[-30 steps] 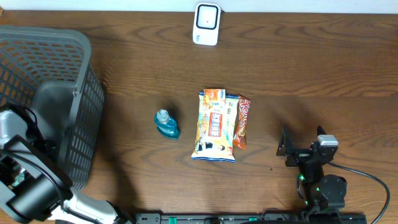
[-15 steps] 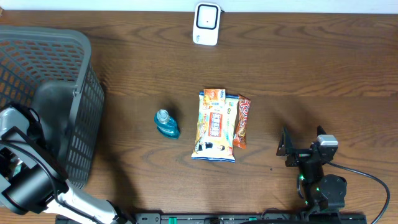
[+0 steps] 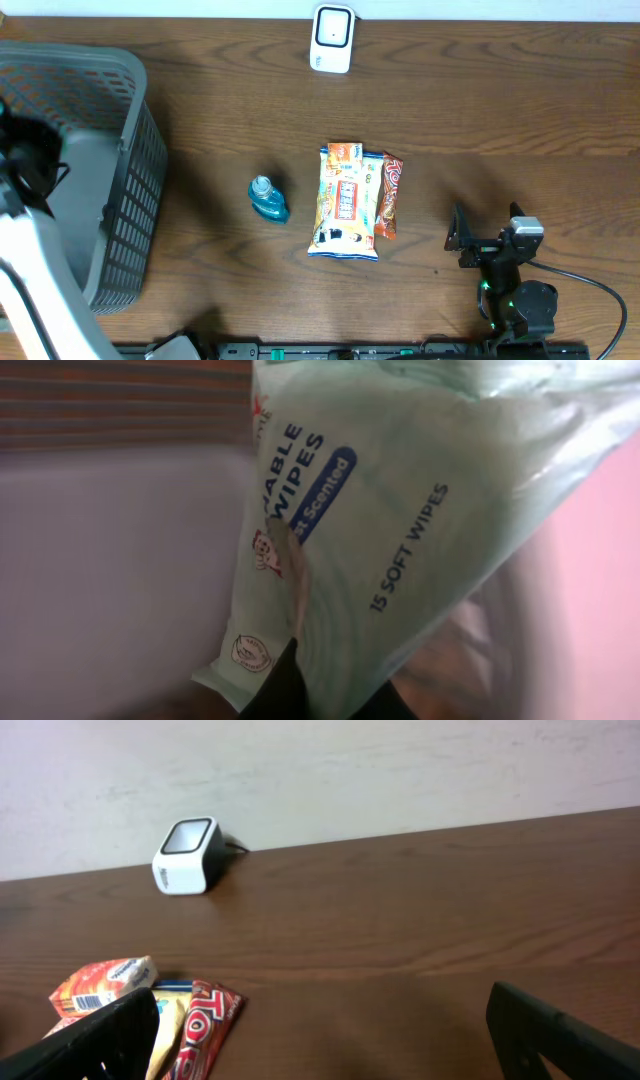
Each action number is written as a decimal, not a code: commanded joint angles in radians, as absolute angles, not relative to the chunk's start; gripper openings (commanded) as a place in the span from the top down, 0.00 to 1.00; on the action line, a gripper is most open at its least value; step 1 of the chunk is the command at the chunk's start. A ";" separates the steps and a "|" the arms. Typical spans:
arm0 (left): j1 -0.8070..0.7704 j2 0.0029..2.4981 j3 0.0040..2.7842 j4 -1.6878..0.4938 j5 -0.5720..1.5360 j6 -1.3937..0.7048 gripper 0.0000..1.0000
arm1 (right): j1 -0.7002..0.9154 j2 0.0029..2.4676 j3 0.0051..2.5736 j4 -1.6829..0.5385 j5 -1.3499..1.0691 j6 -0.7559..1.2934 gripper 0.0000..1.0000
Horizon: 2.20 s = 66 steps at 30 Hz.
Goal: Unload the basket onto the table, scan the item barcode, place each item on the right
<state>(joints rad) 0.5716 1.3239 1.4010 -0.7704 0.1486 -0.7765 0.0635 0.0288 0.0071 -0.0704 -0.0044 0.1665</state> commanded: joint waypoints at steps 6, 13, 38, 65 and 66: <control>0.059 1.129 1.409 -0.642 0.340 -0.524 0.92 | 0.066 0.027 0.006 -0.075 -0.002 0.152 0.01; -0.414 1.344 1.409 -0.606 0.029 -0.462 0.92 | 0.066 0.027 0.006 -0.075 -0.002 0.152 0.01; -0.571 1.723 1.481 -0.640 -0.081 -0.585 0.02 | 0.066 0.027 0.006 -0.075 -0.002 0.152 0.01; -0.559 1.085 1.549 -0.327 -0.853 0.322 0.00 | 0.066 0.027 0.006 -0.075 -0.002 0.152 0.01; -0.559 1.072 1.542 -0.347 -0.835 0.299 0.00 | 0.066 0.027 0.006 -0.075 -0.002 0.152 0.01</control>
<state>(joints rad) -0.5636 1.1248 1.5604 -0.2966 -0.8665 0.3305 0.0635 0.0288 0.0071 -0.0708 -0.0044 0.1669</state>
